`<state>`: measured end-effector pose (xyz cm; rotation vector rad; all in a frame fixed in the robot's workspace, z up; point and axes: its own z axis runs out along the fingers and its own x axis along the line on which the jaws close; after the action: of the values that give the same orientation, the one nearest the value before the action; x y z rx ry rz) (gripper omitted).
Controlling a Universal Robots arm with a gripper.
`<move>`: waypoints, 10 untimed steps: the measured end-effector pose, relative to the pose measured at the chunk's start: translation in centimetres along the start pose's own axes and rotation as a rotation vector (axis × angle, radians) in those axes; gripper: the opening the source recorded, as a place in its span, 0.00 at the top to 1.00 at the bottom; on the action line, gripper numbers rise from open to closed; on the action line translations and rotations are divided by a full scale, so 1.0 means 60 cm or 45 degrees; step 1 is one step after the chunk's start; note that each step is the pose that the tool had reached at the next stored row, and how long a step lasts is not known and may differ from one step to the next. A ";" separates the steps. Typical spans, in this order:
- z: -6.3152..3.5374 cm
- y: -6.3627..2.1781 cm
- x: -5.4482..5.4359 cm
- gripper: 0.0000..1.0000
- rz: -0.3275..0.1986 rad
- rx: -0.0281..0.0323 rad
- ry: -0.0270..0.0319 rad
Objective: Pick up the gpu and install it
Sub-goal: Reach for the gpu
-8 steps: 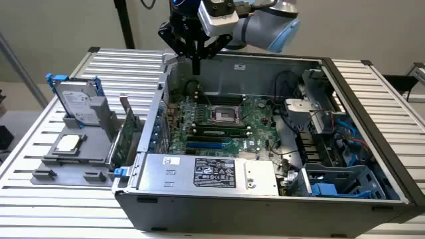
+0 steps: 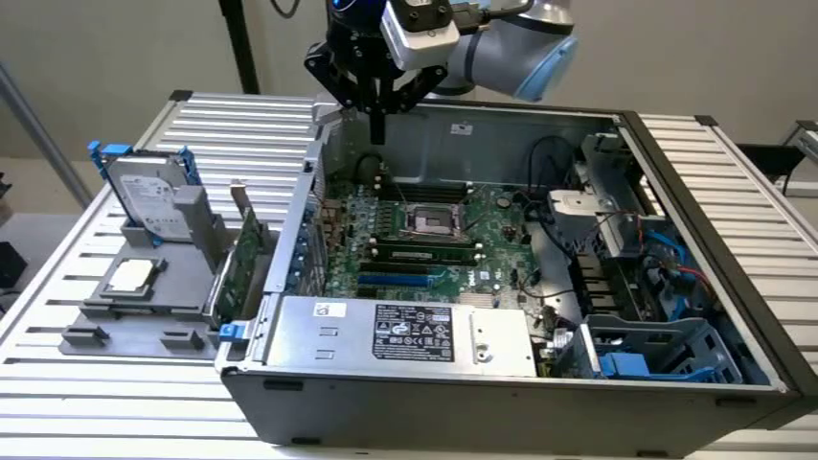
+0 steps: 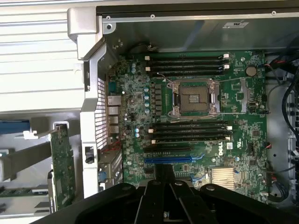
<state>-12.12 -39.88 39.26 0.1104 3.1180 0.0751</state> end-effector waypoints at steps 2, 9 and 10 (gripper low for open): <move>0.000 0.000 0.000 0.89 0.000 0.0001 0.0000; -0.001 -0.016 0.006 0.89 0.000 0.0000 0.0000; -0.001 -0.022 0.010 0.89 0.000 0.0001 -0.0001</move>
<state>-12.84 -41.13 39.26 0.1107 3.1179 0.0749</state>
